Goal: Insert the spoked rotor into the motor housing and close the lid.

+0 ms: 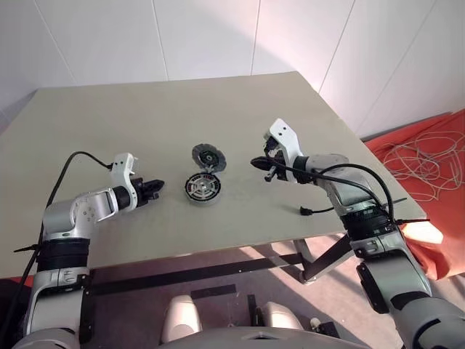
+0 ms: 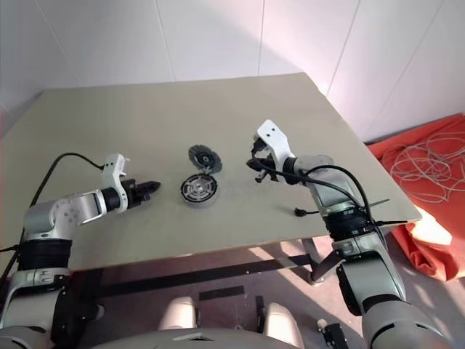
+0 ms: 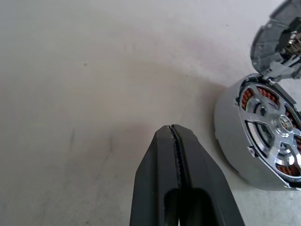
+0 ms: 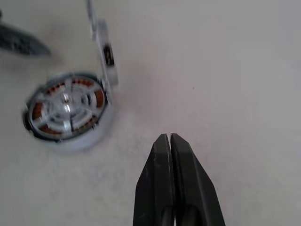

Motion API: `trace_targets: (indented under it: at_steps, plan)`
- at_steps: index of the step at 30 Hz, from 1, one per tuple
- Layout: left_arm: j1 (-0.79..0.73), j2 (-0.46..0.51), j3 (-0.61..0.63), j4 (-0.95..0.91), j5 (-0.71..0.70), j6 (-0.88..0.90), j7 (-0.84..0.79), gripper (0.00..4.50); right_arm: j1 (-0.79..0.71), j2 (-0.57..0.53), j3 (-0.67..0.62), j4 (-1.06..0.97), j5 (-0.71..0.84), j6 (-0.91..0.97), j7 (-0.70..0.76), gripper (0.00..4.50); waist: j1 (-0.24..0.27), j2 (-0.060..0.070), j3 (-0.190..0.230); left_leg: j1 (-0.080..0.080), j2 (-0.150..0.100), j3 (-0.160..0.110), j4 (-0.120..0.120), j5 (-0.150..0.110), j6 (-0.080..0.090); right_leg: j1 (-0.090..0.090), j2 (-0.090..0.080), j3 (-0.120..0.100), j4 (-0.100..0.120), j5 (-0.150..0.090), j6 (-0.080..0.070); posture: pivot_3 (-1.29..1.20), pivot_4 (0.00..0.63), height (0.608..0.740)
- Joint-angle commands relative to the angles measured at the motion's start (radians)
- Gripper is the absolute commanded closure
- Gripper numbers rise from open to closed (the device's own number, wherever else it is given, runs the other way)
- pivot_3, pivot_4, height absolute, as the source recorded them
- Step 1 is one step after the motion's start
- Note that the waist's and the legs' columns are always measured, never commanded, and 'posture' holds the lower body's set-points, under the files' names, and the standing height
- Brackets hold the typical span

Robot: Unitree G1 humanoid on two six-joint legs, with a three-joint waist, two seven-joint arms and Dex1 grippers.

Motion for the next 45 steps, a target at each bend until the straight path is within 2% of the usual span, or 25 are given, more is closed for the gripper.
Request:
trace_targets:
  at_steps: [1,3,9,12,14,15,17,18,22,27,33,38,45]
  plan:
    - [-0.035,0.003,-0.007,-0.010,0.013,-0.028,-0.008,4.50,-0.097,0.077,-0.092,-0.137,0.151,0.226,-0.069,4.09,0.001,0.000,0.000,0.000,0.000,0.000,0.000,0.000,0.000,0.000,0.000,0.000,0.001,0.000,0.000,0.00,0.000,0.740]
    - [-0.049,-0.007,-0.012,0.004,0.017,-0.035,-0.004,4.50,-0.131,0.128,-0.121,-0.149,0.199,0.332,-0.114,3.60,0.003,0.000,0.000,0.001,0.001,0.000,-0.001,0.001,-0.001,0.000,0.001,0.000,0.001,0.000,0.000,0.00,0.000,0.740]
    - [-0.053,-0.026,-0.012,0.000,0.020,-0.030,0.001,4.50,-0.225,0.268,-0.255,-0.116,0.287,0.688,-0.253,1.56,0.007,0.000,0.000,-0.001,0.000,-0.001,-0.001,0.002,-0.003,0.000,0.000,0.000,0.000,0.000,0.000,0.00,0.000,0.740]
    - [-0.048,-0.029,-0.005,-0.004,0.016,-0.022,0.005,4.50,-0.235,0.252,-0.216,-0.156,0.311,0.755,-0.243,1.56,0.007,0.000,0.000,-0.001,0.000,-0.001,-0.003,0.003,-0.005,-0.001,0.000,0.000,-0.001,0.000,0.000,0.00,0.000,0.740]
    - [-0.044,-0.032,-0.001,-0.007,0.013,-0.017,0.009,4.50,-0.197,0.150,-0.054,-0.238,0.314,0.657,-0.147,1.56,0.012,0.000,0.000,-0.001,0.000,-0.001,-0.005,0.004,-0.006,-0.001,0.000,-0.001,-0.002,0.000,0.000,0.00,0.000,0.740]
    - [-0.044,-0.035,0.000,-0.008,0.012,-0.015,0.012,4.50,-0.172,0.087,0.035,-0.279,0.298,0.572,-0.081,1.56,0.017,0.000,0.000,-0.001,-0.001,-0.001,-0.006,0.004,-0.007,-0.001,0.000,-0.001,-0.002,0.000,0.000,0.00,0.000,0.740]
    - [-0.043,-0.040,0.001,-0.010,0.012,-0.014,0.017,4.50,-0.115,-0.067,0.255,-0.306,0.130,0.211,0.067,1.56,0.028,0.000,0.000,-0.001,0.000,-0.001,-0.006,0.004,-0.007,0.000,0.000,-0.001,-0.003,0.001,0.002,0.00,0.000,0.740]
    - [-0.042,-0.041,0.002,-0.011,0.012,-0.014,0.018,4.50,-0.099,-0.115,0.320,-0.292,0.071,0.075,0.120,1.56,0.032,0.000,0.000,0.000,0.000,-0.002,-0.006,0.004,-0.007,0.001,0.000,-0.001,-0.003,0.001,0.003,0.00,0.000,0.740]
    - [-0.040,-0.045,0.006,-0.014,0.012,-0.016,0.026,4.50,-0.075,-0.220,0.428,-0.164,-0.102,-0.384,0.252,1.56,0.032,0.000,0.000,-0.001,0.000,-0.001,-0.004,0.004,-0.007,-0.001,0.000,-0.001,-0.001,0.000,0.001,0.00,0.000,0.740]
    - [-0.039,-0.045,0.011,-0.011,0.011,-0.016,0.030,4.50,-0.087,-0.236,0.424,-0.053,-0.147,-0.624,0.387,1.56,0.030,0.000,0.000,-0.001,0.000,-0.001,0.001,0.004,-0.006,-0.001,0.000,-0.001,0.003,0.000,0.000,0.00,0.000,0.740]
    - [-0.059,-0.050,-0.001,0.007,0.014,-0.018,0.023,4.50,-0.101,-0.214,0.450,-0.007,-0.137,-0.668,0.569,1.56,0.027,0.000,0.000,-0.002,0.001,-0.001,0.005,0.001,-0.001,0.000,0.000,-0.001,0.004,0.000,0.000,0.00,0.000,0.740]
    - [-0.070,-0.065,-0.014,0.012,0.019,-0.021,0.024,4.50,-0.121,-0.148,0.489,0.101,-0.185,-0.696,0.630,1.56,0.024,0.000,0.000,-0.002,0.001,-0.001,0.006,-0.001,0.002,0.000,0.000,-0.001,0.004,0.000,-0.001,0.00,0.000,0.740]
    - [-0.042,-0.097,-0.012,-0.022,0.014,-0.013,0.040,4.50,-0.241,-0.047,0.506,0.372,-0.278,-0.816,0.670,1.56,0.005,0.000,0.000,-0.003,0.001,-0.001,0.008,-0.002,0.003,0.000,0.000,-0.001,0.005,0.001,-0.001,0.00,0.000,0.740]
